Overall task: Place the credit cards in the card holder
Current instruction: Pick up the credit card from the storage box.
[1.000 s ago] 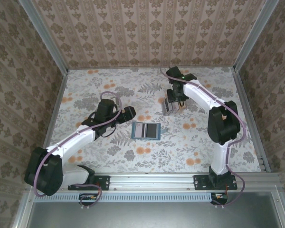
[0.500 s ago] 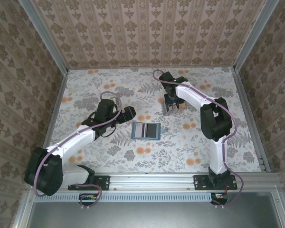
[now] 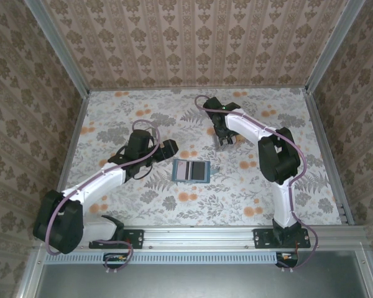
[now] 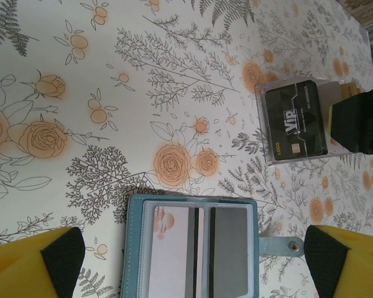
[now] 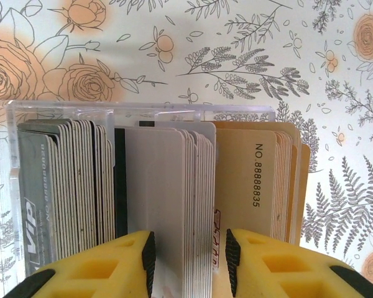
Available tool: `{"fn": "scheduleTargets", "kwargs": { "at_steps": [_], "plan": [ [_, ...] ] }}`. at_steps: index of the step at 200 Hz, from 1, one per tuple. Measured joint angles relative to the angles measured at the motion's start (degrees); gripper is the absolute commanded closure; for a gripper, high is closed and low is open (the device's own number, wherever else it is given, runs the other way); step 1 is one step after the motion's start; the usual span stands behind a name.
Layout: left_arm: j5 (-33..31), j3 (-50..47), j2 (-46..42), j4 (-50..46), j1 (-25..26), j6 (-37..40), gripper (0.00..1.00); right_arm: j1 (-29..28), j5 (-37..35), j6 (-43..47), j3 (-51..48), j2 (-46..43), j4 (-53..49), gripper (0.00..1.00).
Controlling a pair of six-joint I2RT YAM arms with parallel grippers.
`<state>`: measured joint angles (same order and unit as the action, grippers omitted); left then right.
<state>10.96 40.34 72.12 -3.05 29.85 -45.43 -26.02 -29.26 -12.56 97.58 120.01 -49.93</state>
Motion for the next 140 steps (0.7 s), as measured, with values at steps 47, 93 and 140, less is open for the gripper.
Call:
{"fn": "scheduleTargets", "kwargs": {
  "at_steps": [47,93,140],
  "plan": [
    [0.3,0.0,0.2,0.0,0.0,-0.6,0.06,0.0,-0.6,0.5,0.0,0.0,0.0,0.69],
    [0.4,0.0,0.2,0.0,0.0,-1.0,0.06,0.0,-1.0,0.4,-0.1,-0.2,0.0,0.74],
    [0.9,0.0,0.7,0.0,0.0,-1.1,0.06,0.0,-2.0,0.4,-0.6,-1.4,0.3,0.78]
  ]
}}
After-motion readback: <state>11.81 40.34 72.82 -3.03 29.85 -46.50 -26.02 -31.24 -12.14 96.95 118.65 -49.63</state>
